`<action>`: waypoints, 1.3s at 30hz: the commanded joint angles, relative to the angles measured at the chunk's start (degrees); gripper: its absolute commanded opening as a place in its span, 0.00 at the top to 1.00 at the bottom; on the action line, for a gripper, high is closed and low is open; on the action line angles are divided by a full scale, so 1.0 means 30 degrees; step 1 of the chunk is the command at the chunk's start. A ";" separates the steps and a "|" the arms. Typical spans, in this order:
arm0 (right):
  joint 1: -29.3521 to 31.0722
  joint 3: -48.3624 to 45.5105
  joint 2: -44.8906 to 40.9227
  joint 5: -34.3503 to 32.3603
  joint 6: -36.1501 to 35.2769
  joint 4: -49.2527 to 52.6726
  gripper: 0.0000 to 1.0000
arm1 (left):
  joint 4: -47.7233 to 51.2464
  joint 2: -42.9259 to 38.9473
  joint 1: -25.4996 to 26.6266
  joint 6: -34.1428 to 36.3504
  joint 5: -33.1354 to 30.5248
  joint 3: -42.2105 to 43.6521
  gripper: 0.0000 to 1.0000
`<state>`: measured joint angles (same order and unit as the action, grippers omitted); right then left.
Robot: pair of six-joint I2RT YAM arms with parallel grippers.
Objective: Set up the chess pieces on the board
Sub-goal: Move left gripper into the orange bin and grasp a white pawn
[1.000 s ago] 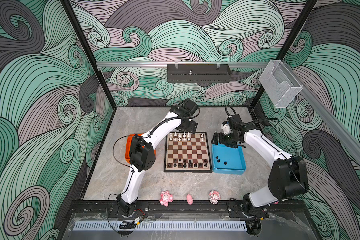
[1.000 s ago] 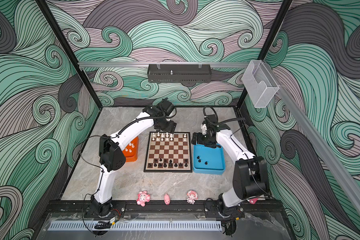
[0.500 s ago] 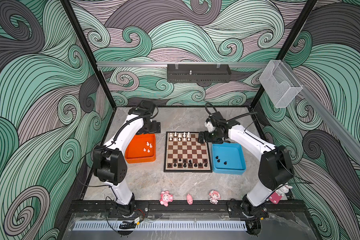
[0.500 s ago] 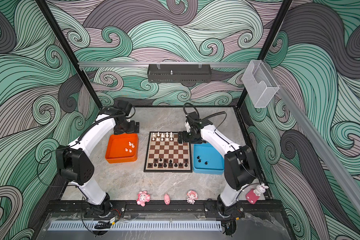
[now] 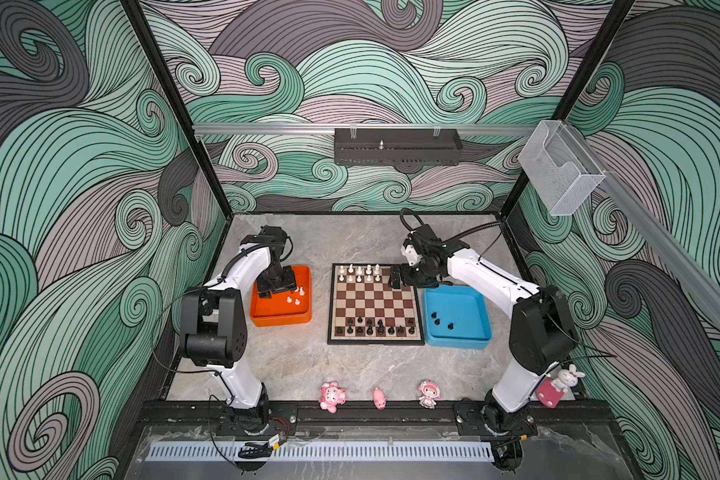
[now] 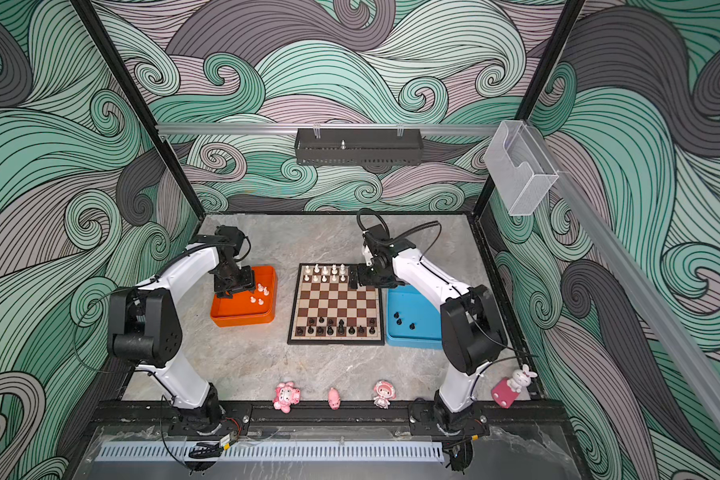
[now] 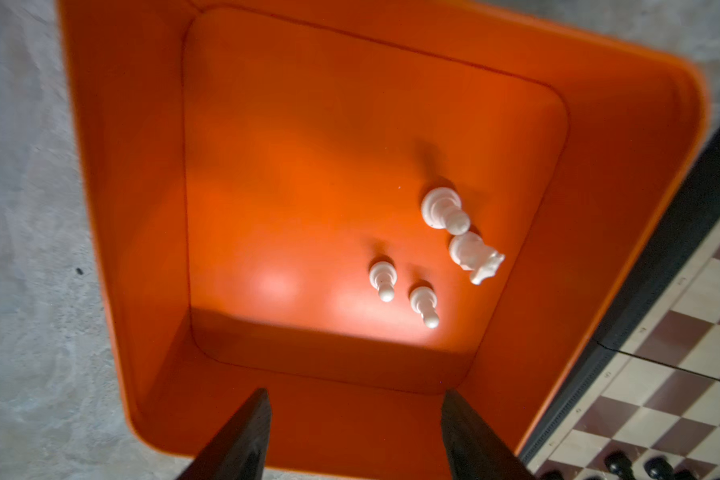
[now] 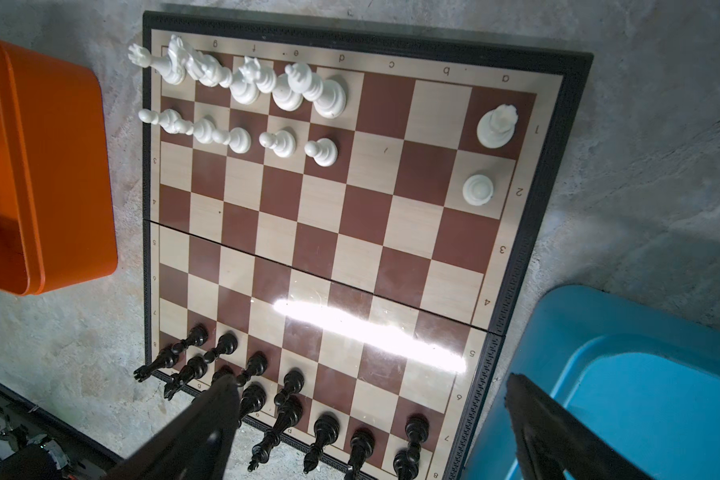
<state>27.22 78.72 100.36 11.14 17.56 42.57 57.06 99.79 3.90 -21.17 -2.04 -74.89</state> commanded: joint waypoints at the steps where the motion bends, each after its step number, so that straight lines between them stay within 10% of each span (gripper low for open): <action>1: -0.0161 0.0188 -0.0025 -0.0211 -0.0229 0.0166 0.00 | -0.0600 0.0689 0.0018 -0.0381 0.0355 0.0009 0.39; 39: -0.1307 -0.0689 0.0104 0.0392 -0.0610 -0.0327 0.00 | -0.1765 0.3384 0.0054 0.0025 0.0696 -0.0534 0.68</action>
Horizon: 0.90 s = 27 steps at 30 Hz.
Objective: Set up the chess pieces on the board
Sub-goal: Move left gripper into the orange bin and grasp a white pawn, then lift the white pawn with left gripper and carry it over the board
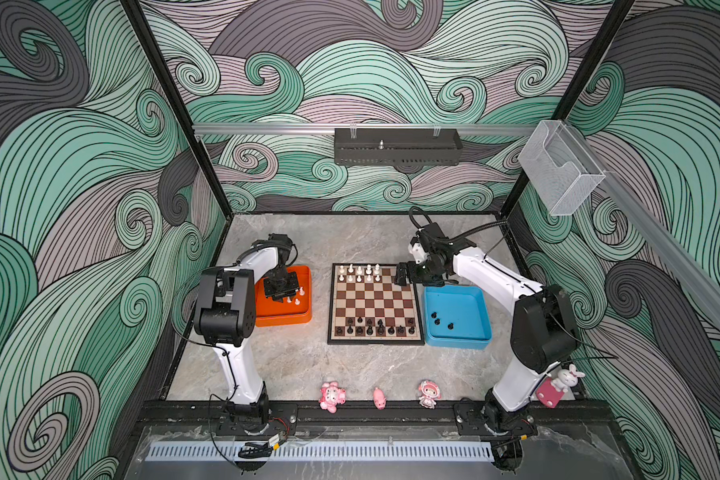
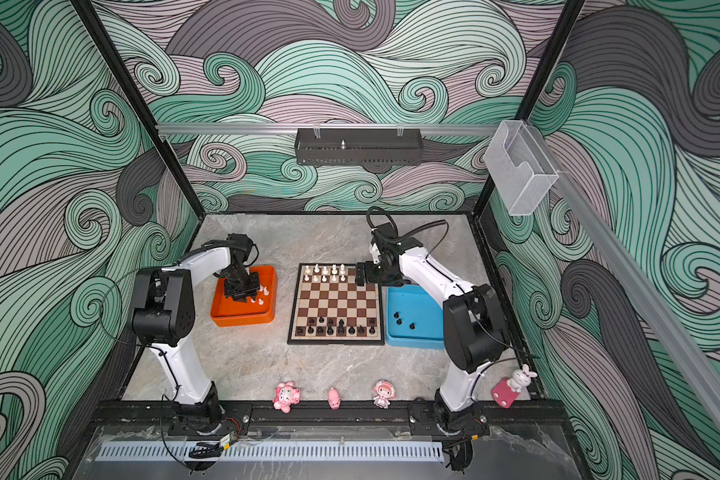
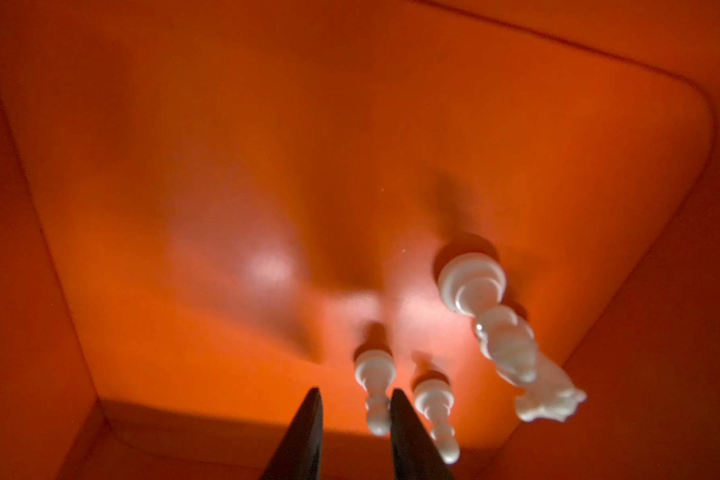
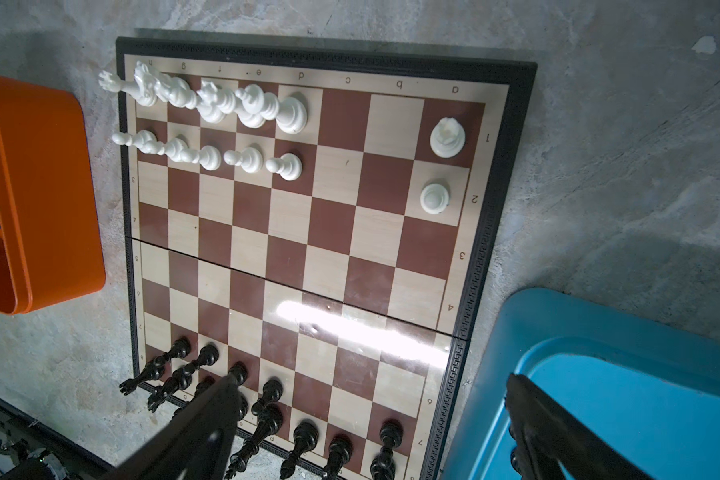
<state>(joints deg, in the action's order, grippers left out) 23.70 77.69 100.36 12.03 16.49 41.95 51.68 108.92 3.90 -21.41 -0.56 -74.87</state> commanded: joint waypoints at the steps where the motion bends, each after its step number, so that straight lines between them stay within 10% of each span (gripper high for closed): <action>1: -0.0138 -0.0365 0.0093 0.0117 -0.0253 -0.0103 0.00 | 0.0029 0.0353 0.0045 0.0133 0.0186 -0.0560 0.68; 27: -0.0306 -0.0514 -0.0305 0.0149 -0.0297 -0.0149 0.01 | 0.0621 0.0415 0.0265 0.0704 -0.0197 -0.1392 0.84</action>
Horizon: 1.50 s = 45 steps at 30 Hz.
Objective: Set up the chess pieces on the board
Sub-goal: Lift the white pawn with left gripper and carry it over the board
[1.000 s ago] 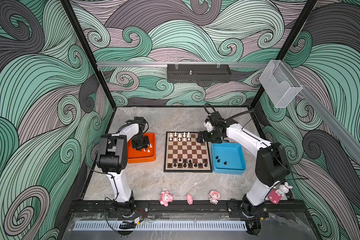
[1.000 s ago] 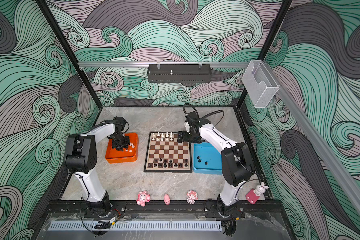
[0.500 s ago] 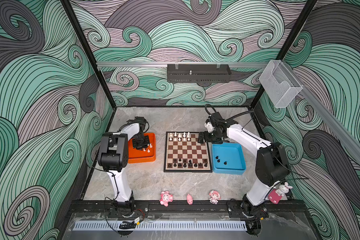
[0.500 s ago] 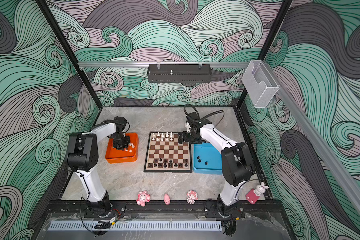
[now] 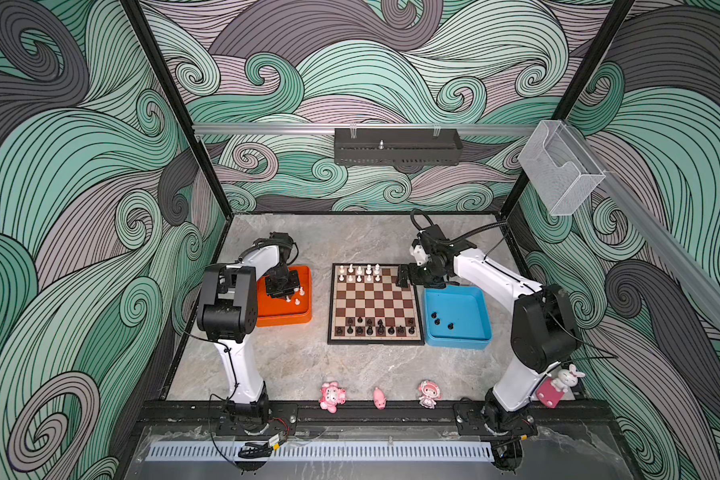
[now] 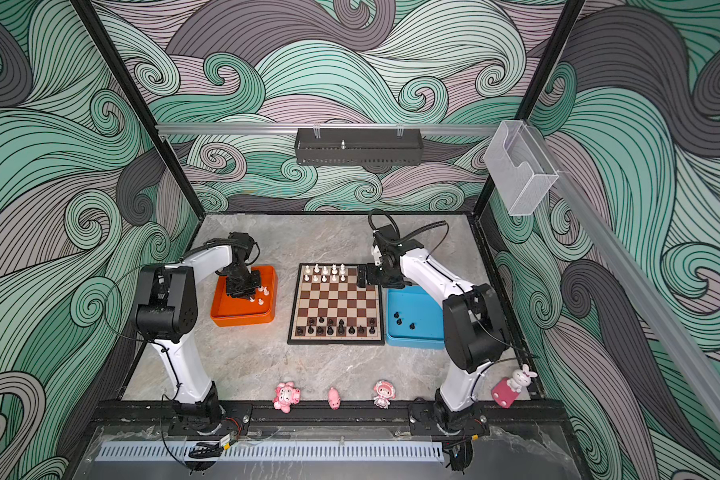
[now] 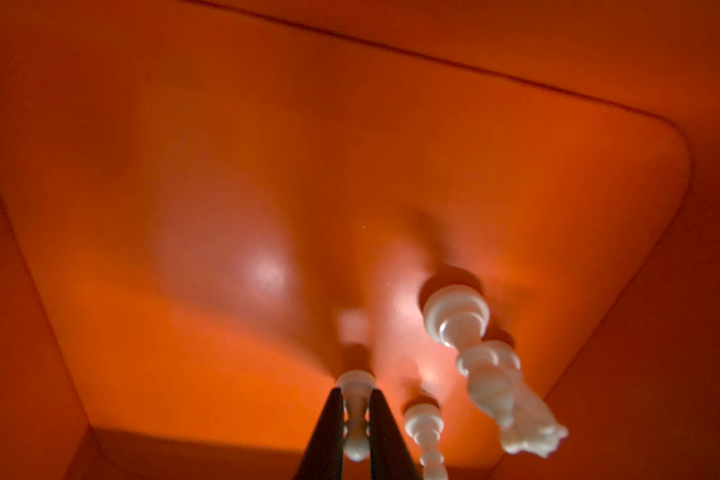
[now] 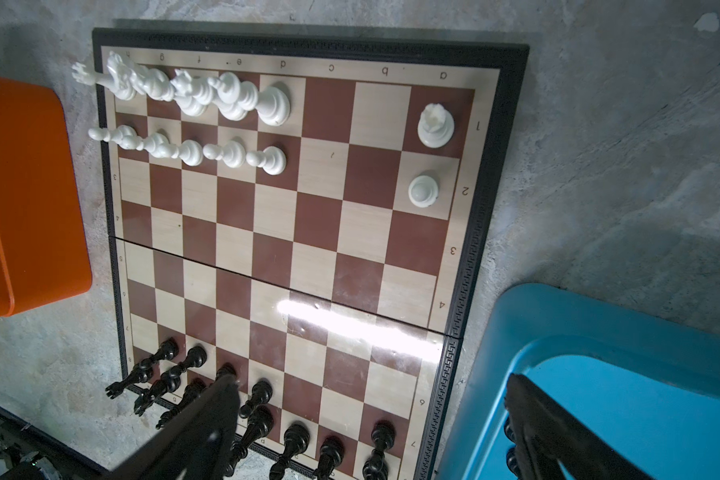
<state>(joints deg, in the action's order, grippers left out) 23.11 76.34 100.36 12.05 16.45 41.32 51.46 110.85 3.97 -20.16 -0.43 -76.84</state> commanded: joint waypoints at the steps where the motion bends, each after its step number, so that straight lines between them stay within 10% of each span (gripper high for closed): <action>1: -0.0117 -0.0073 -0.0330 0.0142 -0.0297 0.0070 0.00 | 0.0878 -0.0419 0.0321 0.0388 -0.0423 -0.0828 0.85; 15: -0.1088 -0.0132 -0.1004 0.0419 -0.0450 0.0055 0.00 | 0.4663 -0.2095 0.4118 0.2076 -0.1679 -0.6937 0.85; 30: -0.3524 -0.1563 -0.3222 0.0269 -0.0244 0.0462 0.00 | 0.5354 0.4535 1.0760 0.1524 -0.0156 -1.6779 0.85; 45: -0.4591 -0.2121 -0.3919 0.1017 -0.0646 0.0442 0.00 | 0.3462 0.8865 1.2253 0.1389 -0.0255 -1.9050 0.85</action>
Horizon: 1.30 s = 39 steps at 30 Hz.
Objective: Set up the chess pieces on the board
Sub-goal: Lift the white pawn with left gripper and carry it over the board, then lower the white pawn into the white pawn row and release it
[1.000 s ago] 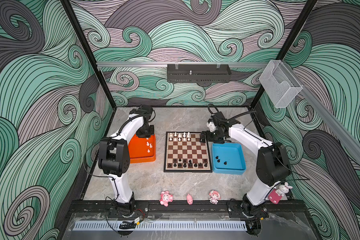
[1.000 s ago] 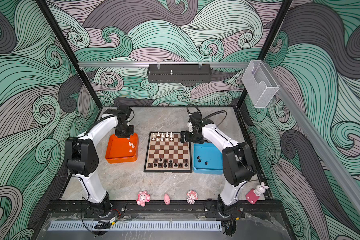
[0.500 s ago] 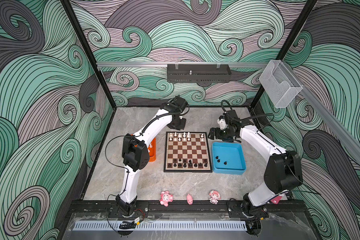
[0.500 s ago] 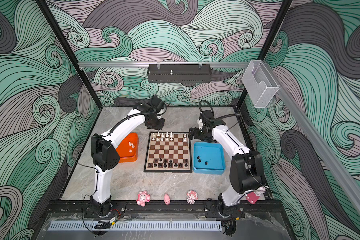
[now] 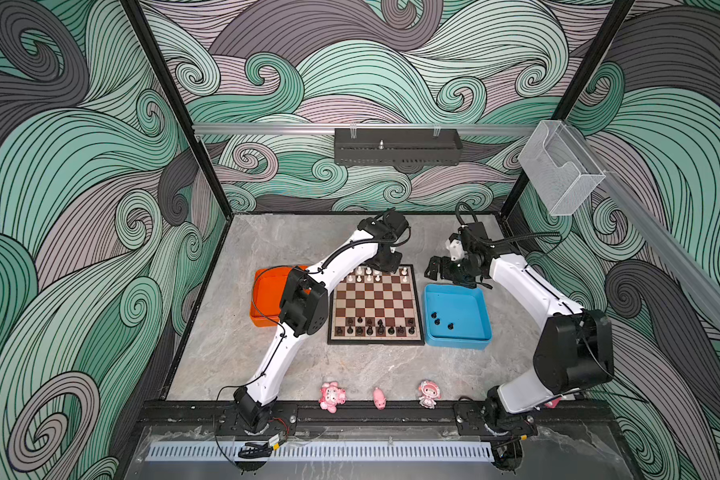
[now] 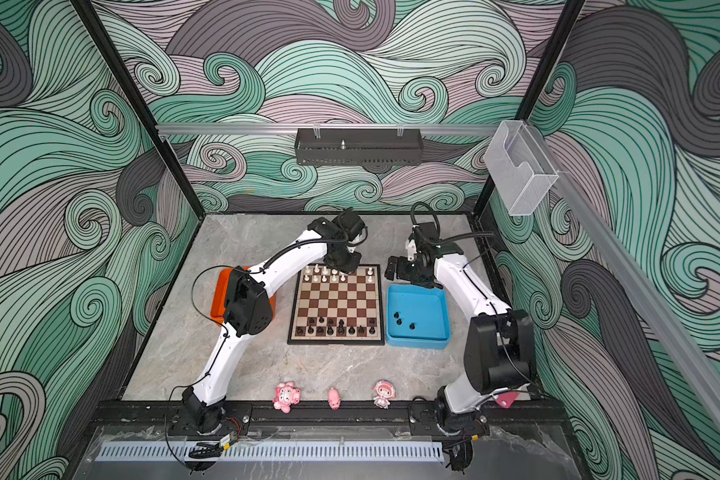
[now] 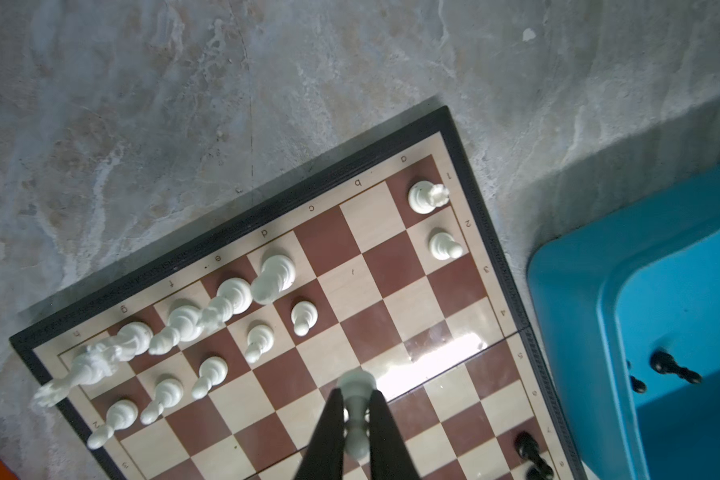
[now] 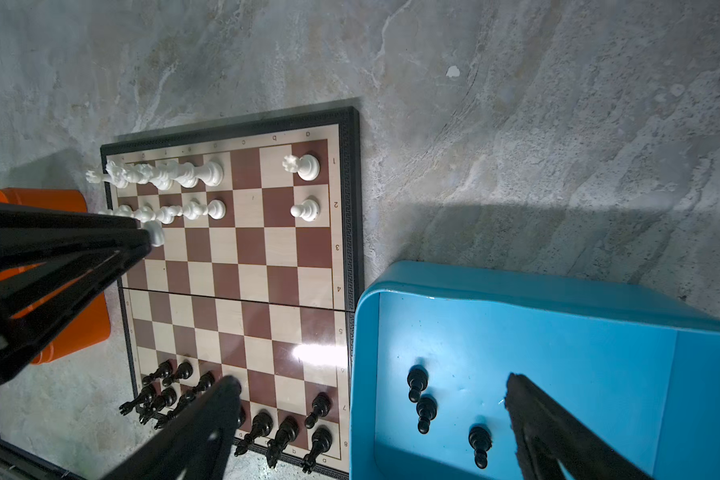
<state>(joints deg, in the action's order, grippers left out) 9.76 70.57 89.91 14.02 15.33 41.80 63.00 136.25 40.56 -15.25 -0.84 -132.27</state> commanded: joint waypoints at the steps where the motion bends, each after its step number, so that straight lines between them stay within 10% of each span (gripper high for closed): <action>1: -0.0163 -0.0237 -0.0413 0.0395 -0.0305 0.0276 0.00 | -0.0545 0.0539 0.0084 -0.0254 -0.0155 -0.0561 0.85; 39: -0.0995 -0.0928 0.0071 0.1559 -0.0394 -0.0548 0.00 | -0.0846 0.3547 0.0280 -0.0342 -0.0466 -0.2159 0.83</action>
<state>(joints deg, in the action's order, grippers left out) 7.09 68.53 89.91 18.09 14.98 40.21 58.83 145.86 40.71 -16.03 -1.06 -136.09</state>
